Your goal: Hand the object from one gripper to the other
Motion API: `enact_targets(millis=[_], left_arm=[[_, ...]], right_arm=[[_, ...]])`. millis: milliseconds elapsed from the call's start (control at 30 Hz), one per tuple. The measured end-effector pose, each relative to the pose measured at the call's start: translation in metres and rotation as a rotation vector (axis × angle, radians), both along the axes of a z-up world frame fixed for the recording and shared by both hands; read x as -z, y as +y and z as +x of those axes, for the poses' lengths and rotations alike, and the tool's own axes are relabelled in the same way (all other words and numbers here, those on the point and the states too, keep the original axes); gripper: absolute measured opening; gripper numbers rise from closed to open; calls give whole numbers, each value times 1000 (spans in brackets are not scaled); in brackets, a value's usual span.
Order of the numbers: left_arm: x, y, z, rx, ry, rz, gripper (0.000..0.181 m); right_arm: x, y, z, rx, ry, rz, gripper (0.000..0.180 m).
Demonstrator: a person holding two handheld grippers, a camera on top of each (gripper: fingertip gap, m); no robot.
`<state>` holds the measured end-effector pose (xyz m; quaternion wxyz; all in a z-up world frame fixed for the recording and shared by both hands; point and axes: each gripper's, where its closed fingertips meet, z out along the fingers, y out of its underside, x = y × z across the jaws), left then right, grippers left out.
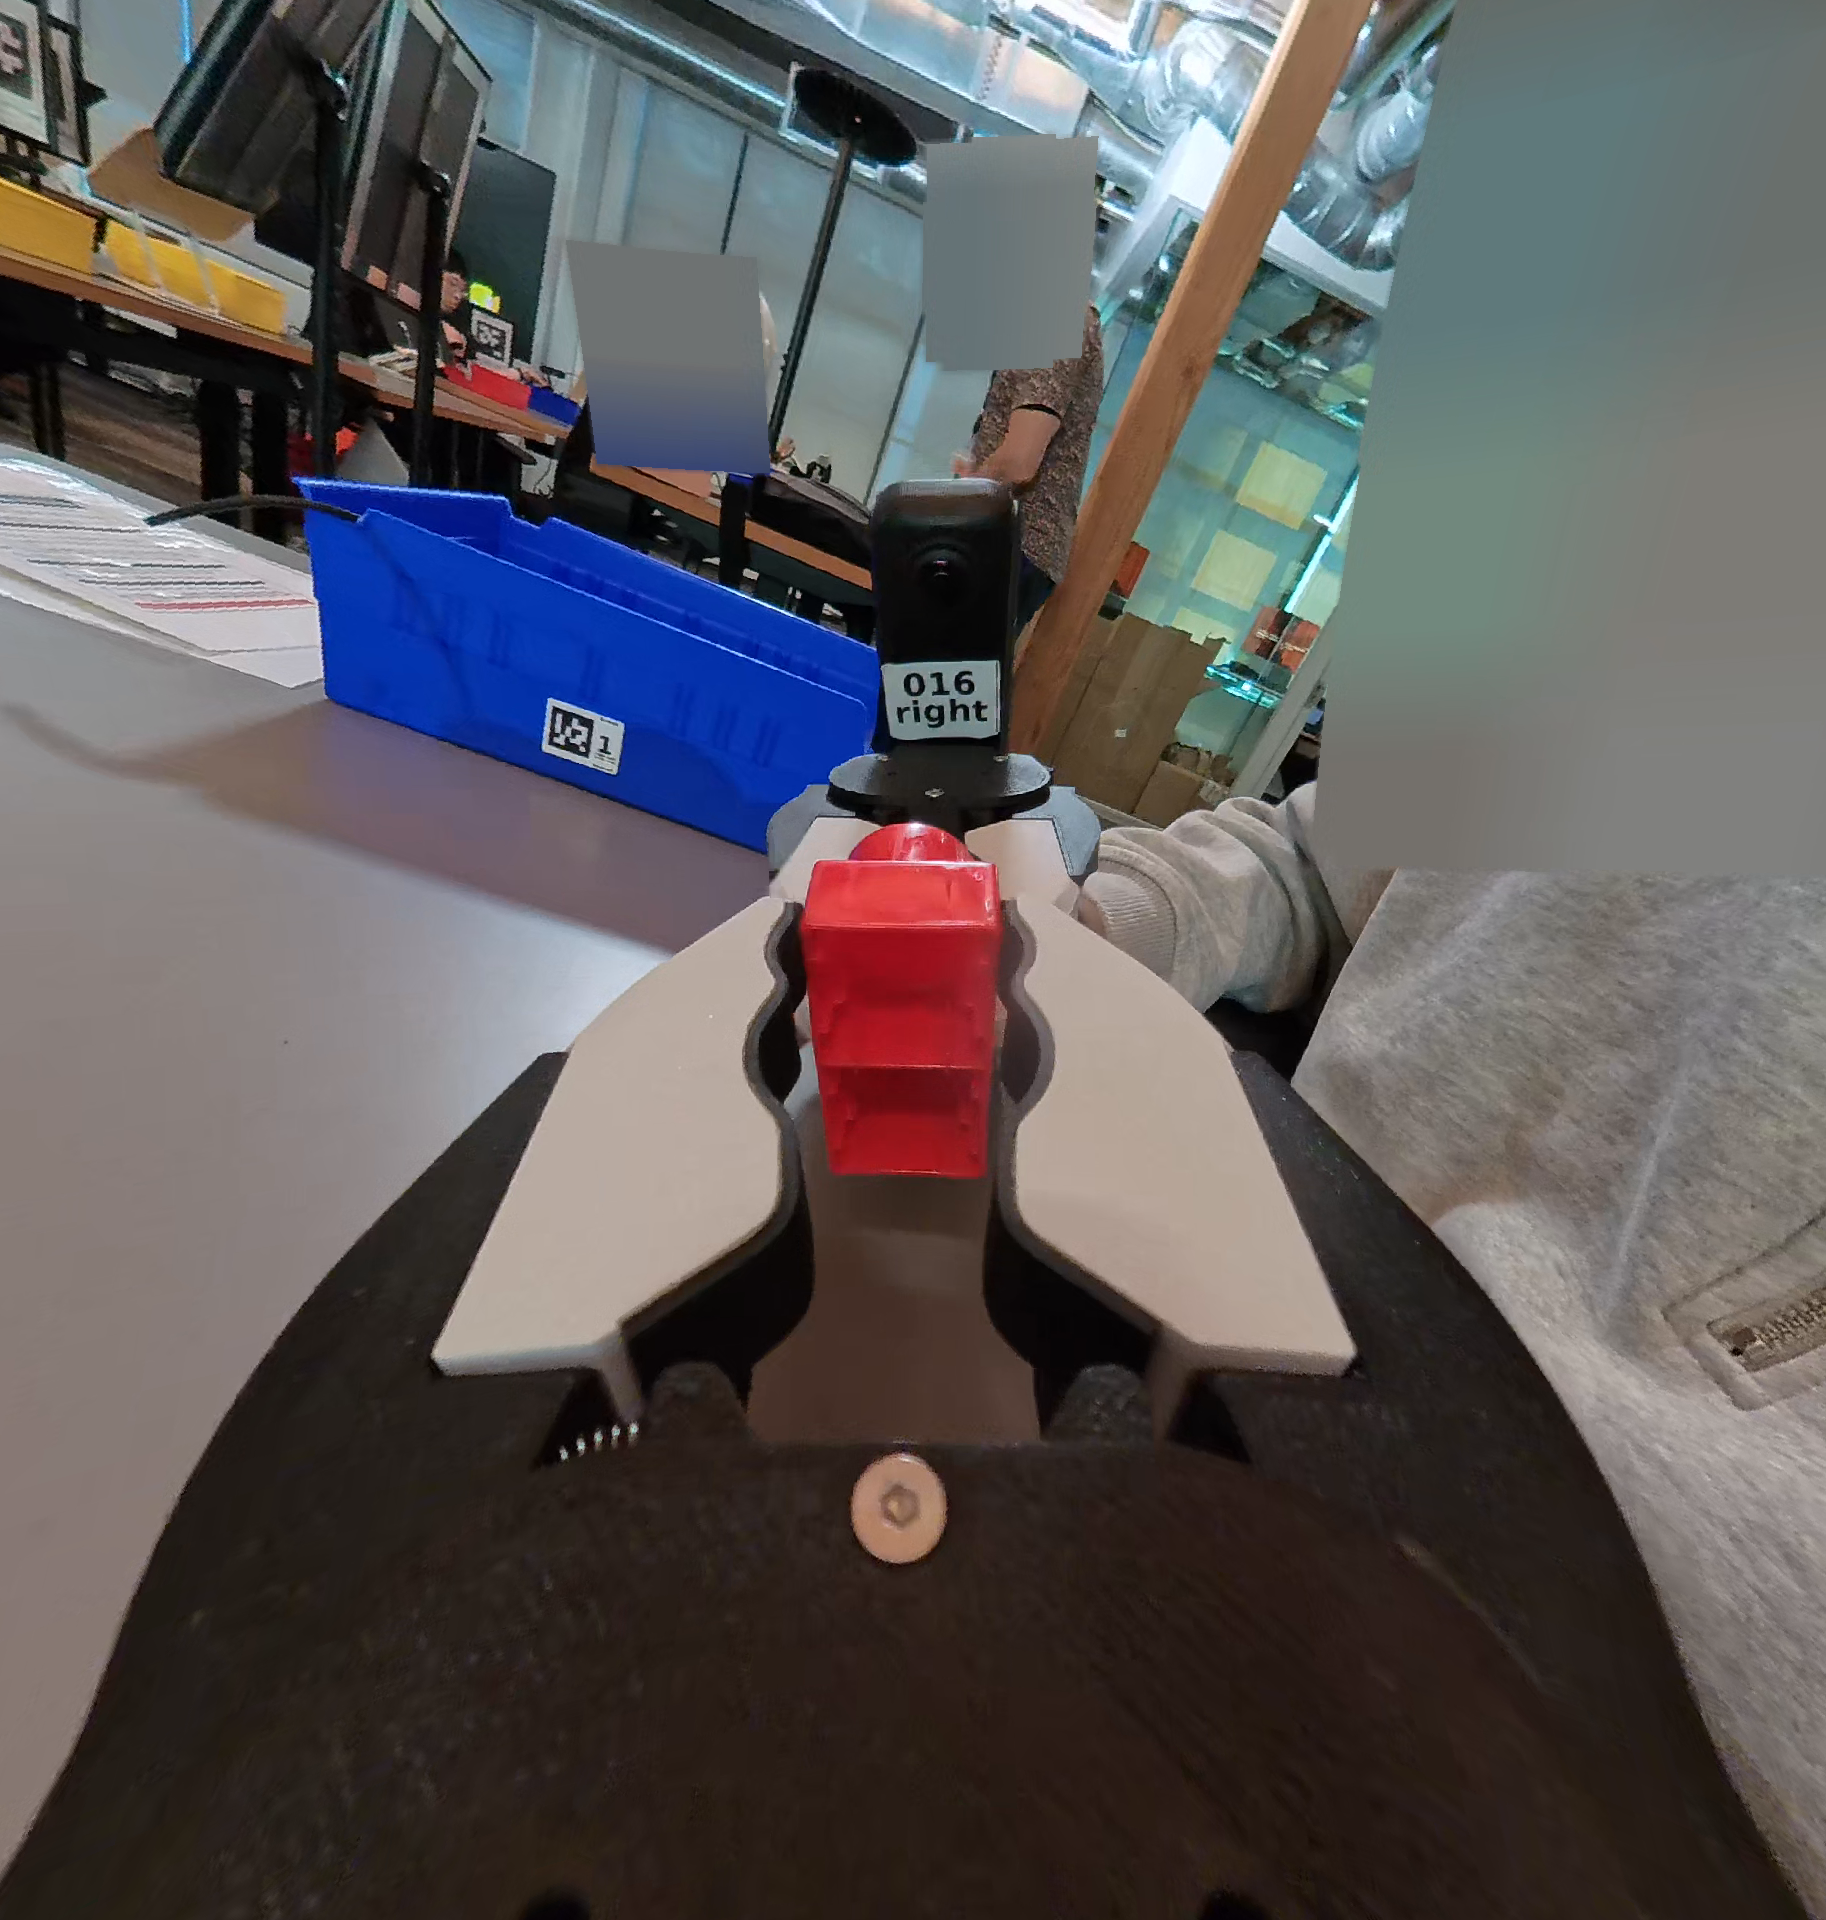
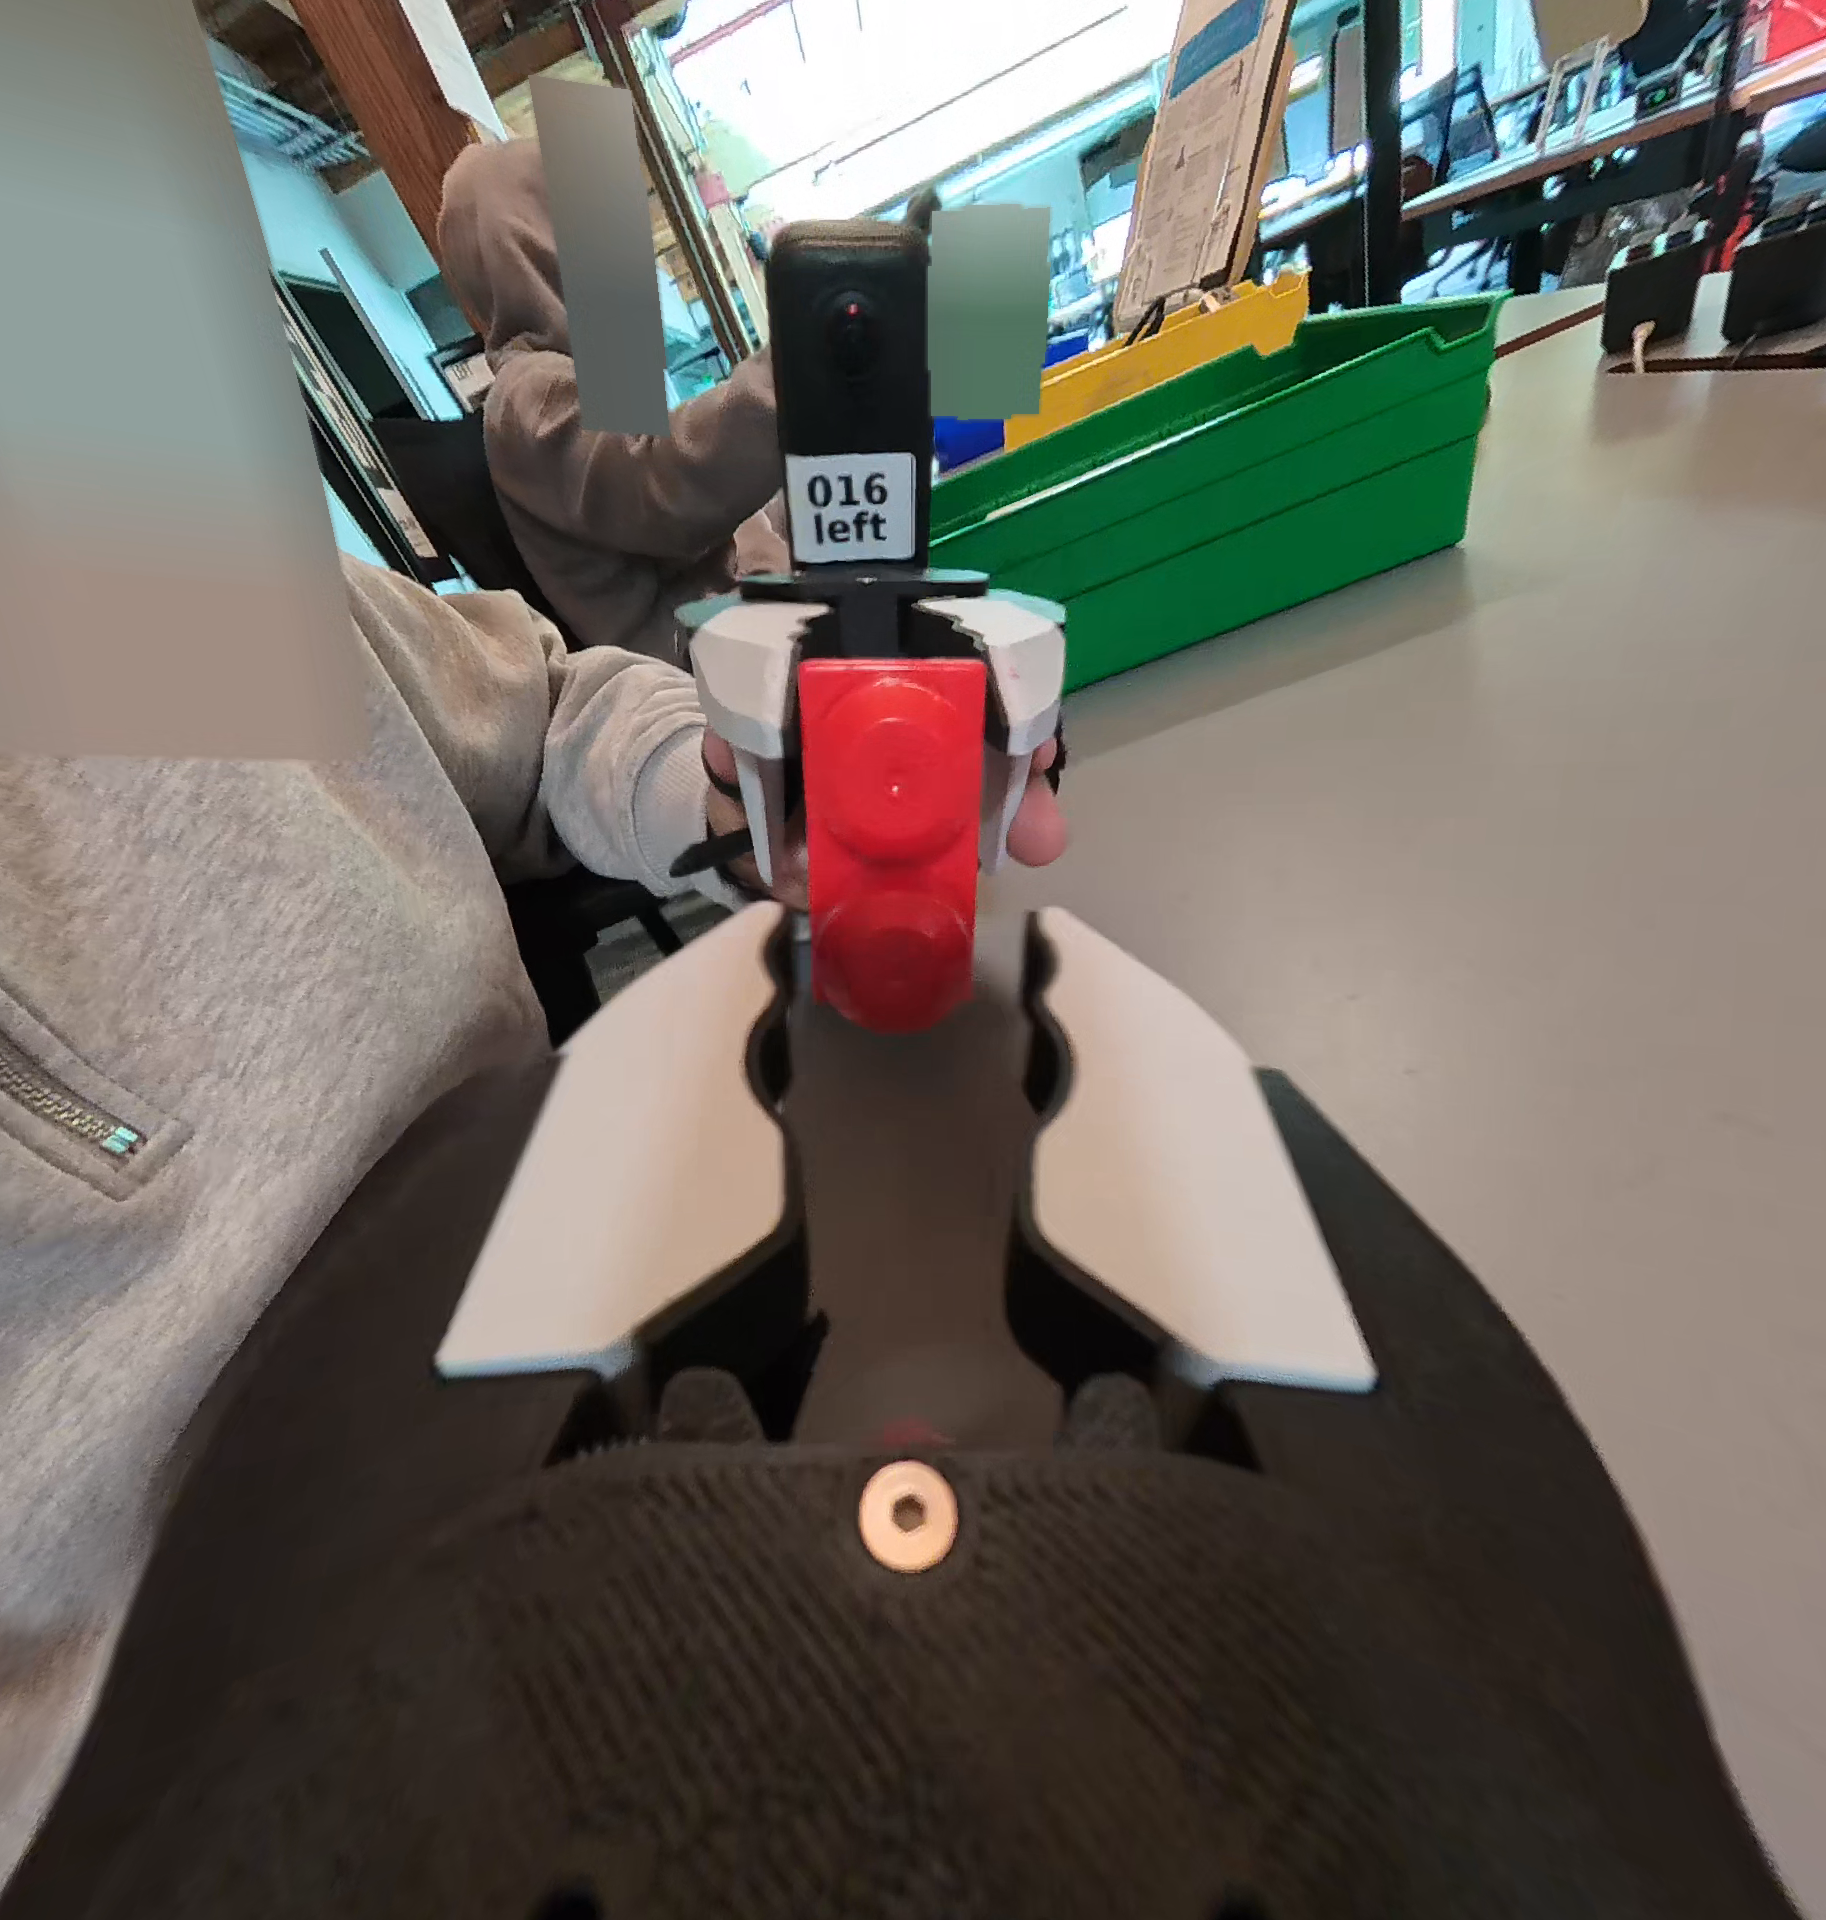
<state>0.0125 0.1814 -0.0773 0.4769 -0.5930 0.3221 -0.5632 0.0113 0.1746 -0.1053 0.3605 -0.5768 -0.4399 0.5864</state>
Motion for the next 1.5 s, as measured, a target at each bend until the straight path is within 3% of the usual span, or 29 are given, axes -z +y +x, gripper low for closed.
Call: enact_targets(millis=[67,133,200,367,533,933,967,1033,1100,1300,1500], left_arm=[[1,1,-1,13,-9,-32,35],[4,1,0,42,-14,-88,35],[10,1,1,90,-18,-181,35],[18,-1,3,219,-104,-463,35],[28,-3,5,290,-146,-646,35],[32,-9,10,324,-143,-675,35],[33,-6,10,297,-143,-673,41],[37,2,9,225,-130,-652,70],[36,8,7,180,-131,-614,81],[33,8,6,113,-33,-389,85],[35,1,12,-6,212,37,92]], right_arm=[[-4,4,1,15,30,-2,63],[-10,5,4,21,72,42,71],[-14,5,8,23,89,178,74],[1,-7,13,12,-28,743,75],[12,-16,5,1,-101,901,76],[12,-18,3,-7,-106,887,65],[11,-17,4,3,-101,878,65],[6,-13,4,31,-85,834,65],[2,-6,7,62,-76,751,64],[-2,14,13,118,-53,416,64],[0,16,12,90,-54,201,64]])
